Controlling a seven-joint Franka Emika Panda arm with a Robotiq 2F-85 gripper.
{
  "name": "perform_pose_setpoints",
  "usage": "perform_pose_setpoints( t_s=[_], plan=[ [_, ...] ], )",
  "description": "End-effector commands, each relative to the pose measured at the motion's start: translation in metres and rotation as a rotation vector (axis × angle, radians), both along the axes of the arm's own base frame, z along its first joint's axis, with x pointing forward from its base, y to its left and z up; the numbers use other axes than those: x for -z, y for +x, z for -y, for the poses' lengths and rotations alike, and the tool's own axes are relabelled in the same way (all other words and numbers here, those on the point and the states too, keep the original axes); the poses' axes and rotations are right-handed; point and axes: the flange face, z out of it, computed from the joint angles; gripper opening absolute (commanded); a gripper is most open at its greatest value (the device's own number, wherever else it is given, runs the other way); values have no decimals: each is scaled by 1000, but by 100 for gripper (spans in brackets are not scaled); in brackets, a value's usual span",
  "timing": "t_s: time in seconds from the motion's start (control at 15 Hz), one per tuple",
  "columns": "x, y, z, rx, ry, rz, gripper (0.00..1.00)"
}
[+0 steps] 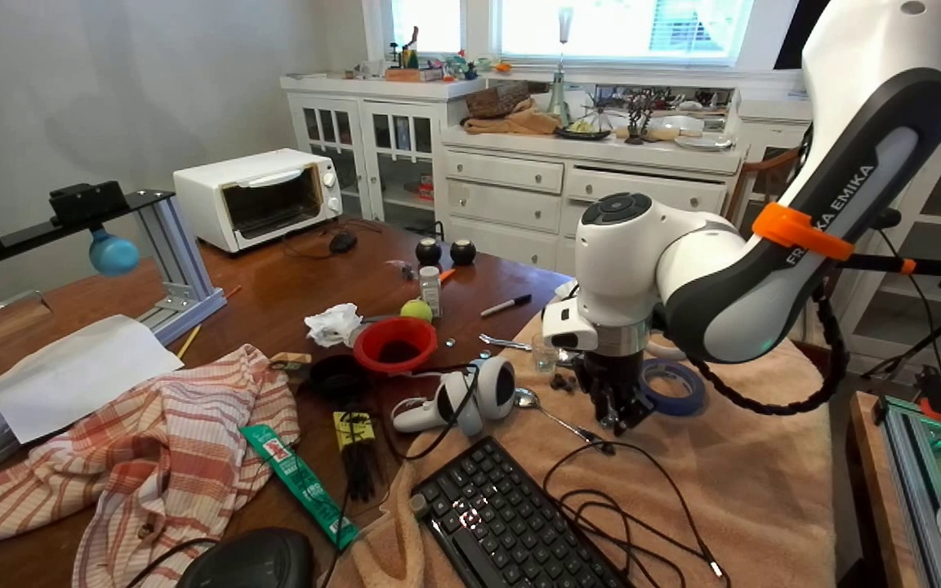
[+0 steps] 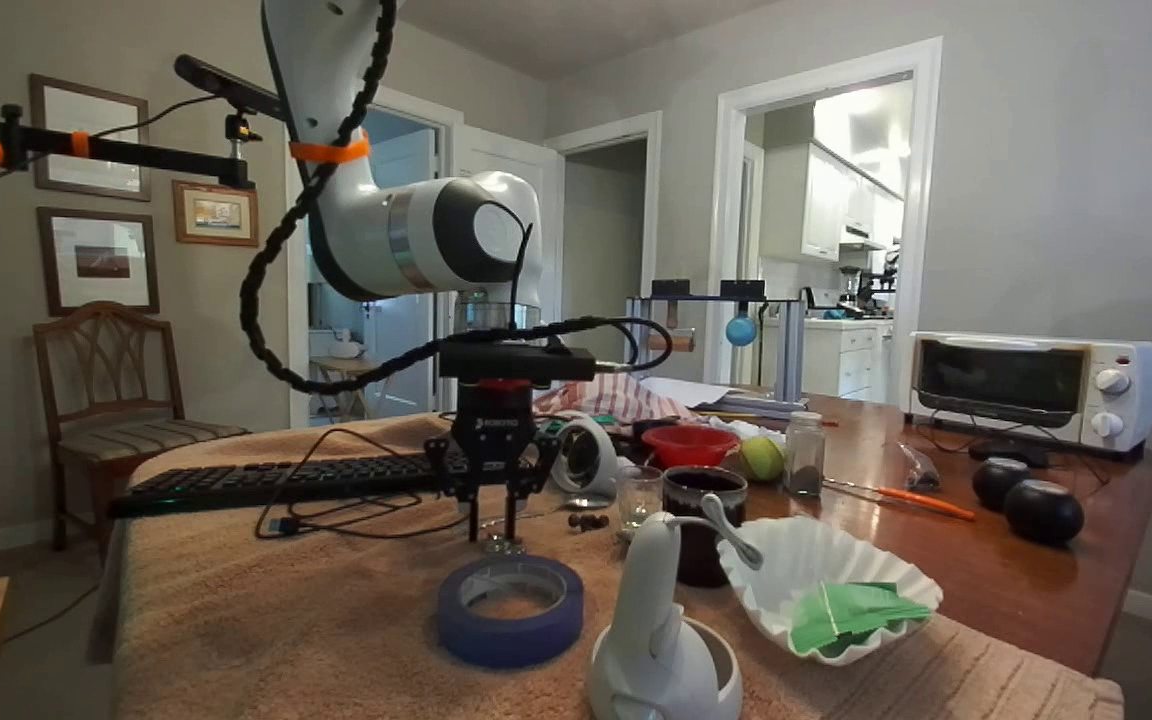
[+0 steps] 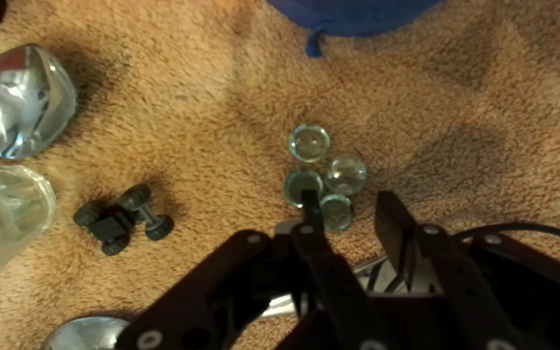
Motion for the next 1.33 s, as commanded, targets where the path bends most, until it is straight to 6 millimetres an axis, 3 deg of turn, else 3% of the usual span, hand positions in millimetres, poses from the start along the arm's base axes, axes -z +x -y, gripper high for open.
perform_pose_setpoints(
  t_s=[0.0, 0.27, 0.6, 0.73, 0.87, 1.27],
  plan=[
    [9, 2, -2, -22, -8, 8, 33],
    [9, 1, -4, -35, -14, 9, 25],
    [11, 2, -6, -60, -30, 12, 26],
    [11, 1, -6, -68, -32, 13, 6],
    [10, 2, -6, -71, -33, 16, 1],
    [4, 4, -6, -67, -30, 21, 2]
  ],
)
